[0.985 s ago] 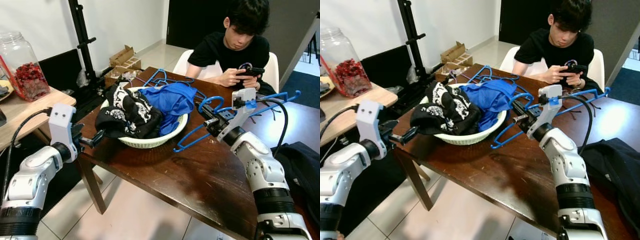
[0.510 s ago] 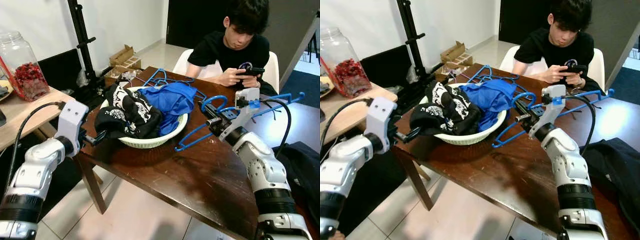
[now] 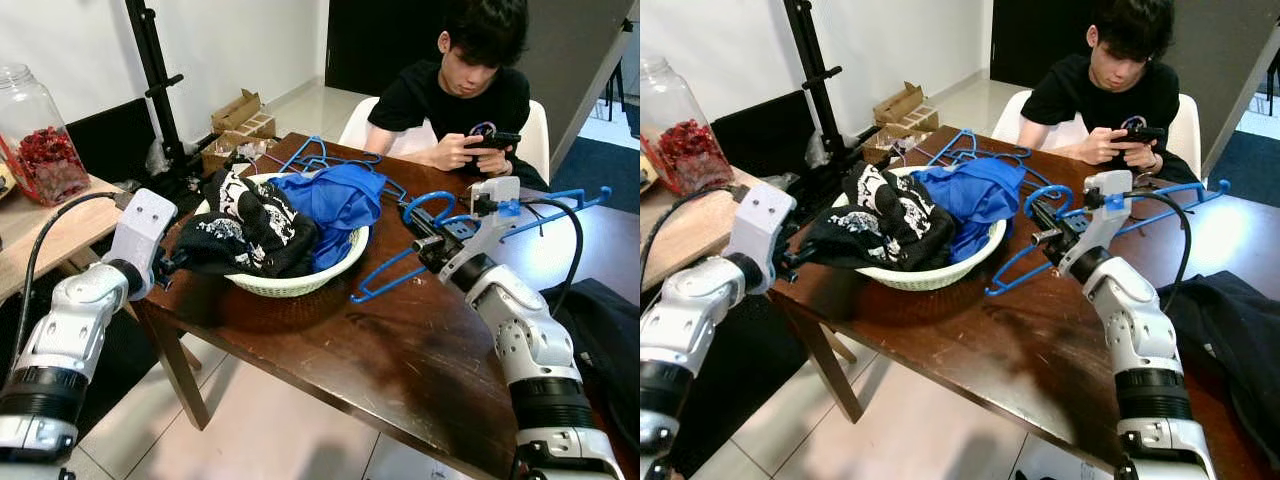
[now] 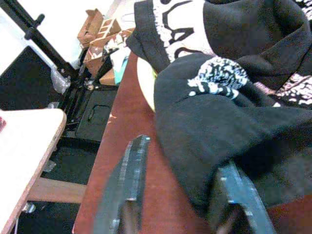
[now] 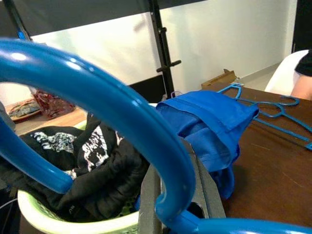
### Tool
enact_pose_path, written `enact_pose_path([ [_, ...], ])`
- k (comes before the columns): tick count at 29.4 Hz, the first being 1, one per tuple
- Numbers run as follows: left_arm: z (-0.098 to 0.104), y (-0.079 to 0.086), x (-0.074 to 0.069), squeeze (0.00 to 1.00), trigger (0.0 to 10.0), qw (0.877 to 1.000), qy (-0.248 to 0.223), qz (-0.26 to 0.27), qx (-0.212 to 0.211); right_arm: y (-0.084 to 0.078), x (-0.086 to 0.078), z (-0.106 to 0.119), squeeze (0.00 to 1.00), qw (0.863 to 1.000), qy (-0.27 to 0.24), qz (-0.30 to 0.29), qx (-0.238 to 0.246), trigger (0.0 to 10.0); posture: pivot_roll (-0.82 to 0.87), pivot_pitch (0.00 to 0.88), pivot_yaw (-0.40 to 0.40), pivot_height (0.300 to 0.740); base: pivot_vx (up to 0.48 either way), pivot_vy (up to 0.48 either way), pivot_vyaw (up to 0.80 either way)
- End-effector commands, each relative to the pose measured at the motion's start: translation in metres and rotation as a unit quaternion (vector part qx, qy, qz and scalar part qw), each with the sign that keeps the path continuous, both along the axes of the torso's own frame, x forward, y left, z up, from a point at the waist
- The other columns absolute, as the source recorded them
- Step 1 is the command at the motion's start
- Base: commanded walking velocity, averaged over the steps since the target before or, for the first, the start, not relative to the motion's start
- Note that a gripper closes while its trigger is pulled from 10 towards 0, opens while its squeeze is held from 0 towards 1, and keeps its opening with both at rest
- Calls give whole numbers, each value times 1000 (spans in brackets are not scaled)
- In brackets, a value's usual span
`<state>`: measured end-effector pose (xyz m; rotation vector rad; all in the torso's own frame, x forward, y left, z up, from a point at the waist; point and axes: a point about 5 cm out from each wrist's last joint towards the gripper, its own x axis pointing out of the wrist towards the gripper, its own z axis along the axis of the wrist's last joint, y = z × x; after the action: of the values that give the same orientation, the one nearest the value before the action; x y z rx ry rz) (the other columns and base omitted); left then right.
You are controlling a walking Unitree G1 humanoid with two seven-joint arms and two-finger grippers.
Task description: Hang hanger
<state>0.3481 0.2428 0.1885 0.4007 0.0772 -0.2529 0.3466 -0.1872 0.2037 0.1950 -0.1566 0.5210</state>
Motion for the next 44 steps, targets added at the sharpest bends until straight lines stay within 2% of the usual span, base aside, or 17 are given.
enact_pose_path([
  [1,3,6,0,0,0,1000,-5,9,9,-1,-2,-1,0,1000,2,0,5,10000,69,55,-21,735,0,0,0],
  [11,30,7,5,0,0,998,-52,16,11,-3,-1,-1,0,1000,5,-6,19,10000,71,50,-14,735,0,0,0],
  [12,55,2,5,0,0,996,-84,4,3,-3,0,-1,0,1000,7,-8,25,10000,80,45,-15,735,0,0,0],
  [15,78,-4,4,0,0,993,-114,-10,-9,-3,0,-2,0,1000,8,-8,29,10000,87,37,-12,735,0,0,0],
  [17,116,-12,1,0,0,986,-160,-35,-28,-2,2,-3,0,999,10,-8,37,10000,98,24,-7,735,0,0,0],
  [19,116,-12,1,0,0,986,-160,-35,-28,-2,2,-3,0,999,10,-8,37,10000,98,24,-7,735,0,0,0],
  [22,139,-14,0,0,0,980,-191,-44,-38,-1,2,-4,0,999,11,-9,42,10000,106,14,-3,735,0,0,0],
  [23,179,-19,-6,0,0,966,-252,-57,-29,1,3,-6,0,999,12,-9,47,10000,117,0,7,735,0,0,0],
  [24,179,-19,-6,0,0,966,-252,-57,-29,1,3,-6,0,999,12,-9,47,10000,117,0,7,735,0,0,0],
  [25,220,-33,-18,0,0,943,-320,-86,-24,2,3,-7,0,998,11,-9,54,10000,120,0,13,735,0,0,0],
  [26,220,-33,-18,0,0,943,-320,-86,-24,2,3,-7,0,998,11,-9,54,10000,120,0,13,735,0,0,0],
  [28,267,-64,-43,0,0,899,-415,-139,-13,4,4,-8,0,998,10,-13,64,10000,118,0,18,735,0,0,0],
  [31,276,-75,-50,0,0,883,-444,-151,-9,3,4,-8,0,997,10,-18,71,10000,118,0,19,735,0,0,0],
  [34,293,-87,-64,0,0,848,-507,-153,9,-6,6,-6,0,992,17,-31,121,10000,122,0,26,735,0,0,-450],
  [41,301,-87,-70,0,0,839,-523,-150,5,-11,7,-1,0,986,10,-31,162,10000,124,0,33,735,0,0,-800],
  [42,313,-85,-77,0,0,825,-547,-143,4,-24,3,22,0,968,-32,-9,250,10000,124,0,44,735,0,0,-800],
  [44,313,-85,-77,0,0,825,-547,-143,4,-24,3,22,0,968,-32,-9,250,10000,124,0,44,735,0,0,-800],
])
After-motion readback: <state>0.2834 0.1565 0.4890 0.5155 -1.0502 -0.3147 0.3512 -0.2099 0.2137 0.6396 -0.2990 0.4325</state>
